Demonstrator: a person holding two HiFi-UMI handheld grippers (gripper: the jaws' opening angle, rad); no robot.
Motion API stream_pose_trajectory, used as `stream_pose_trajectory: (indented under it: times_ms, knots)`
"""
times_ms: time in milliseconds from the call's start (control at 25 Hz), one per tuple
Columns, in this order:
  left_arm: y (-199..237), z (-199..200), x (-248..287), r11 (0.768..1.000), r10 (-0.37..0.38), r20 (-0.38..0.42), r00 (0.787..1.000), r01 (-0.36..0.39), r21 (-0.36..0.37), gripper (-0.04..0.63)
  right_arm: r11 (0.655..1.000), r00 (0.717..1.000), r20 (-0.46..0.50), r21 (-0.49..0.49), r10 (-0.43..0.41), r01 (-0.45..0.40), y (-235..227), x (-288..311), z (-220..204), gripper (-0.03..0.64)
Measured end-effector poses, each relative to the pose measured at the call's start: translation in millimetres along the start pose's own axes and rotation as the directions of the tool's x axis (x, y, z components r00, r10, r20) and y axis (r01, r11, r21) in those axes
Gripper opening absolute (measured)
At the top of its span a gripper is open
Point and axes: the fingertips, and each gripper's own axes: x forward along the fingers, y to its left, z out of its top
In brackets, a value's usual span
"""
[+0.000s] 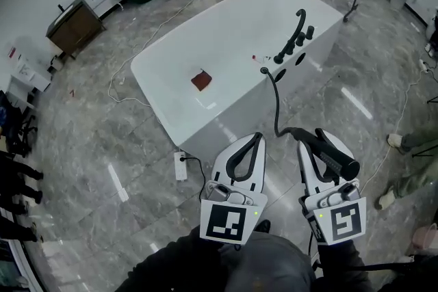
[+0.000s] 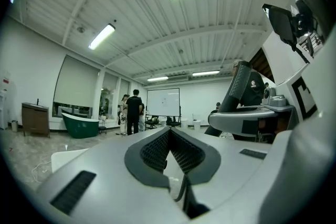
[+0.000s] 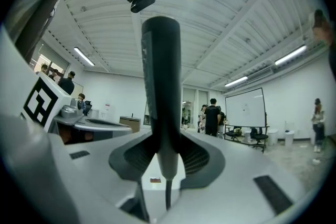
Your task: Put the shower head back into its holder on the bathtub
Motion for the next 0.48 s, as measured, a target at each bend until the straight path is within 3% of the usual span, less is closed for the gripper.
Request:
stream_pose_trajectory:
  times_ms: [480]
  knots:
    - [55,-15,103,0.997,-0.068,-0.033,0.997,0.067,-0.041,0.003,0.997,0.995,-0.054,0.0,-0.08,0.081,-56,93,-16,0.141]
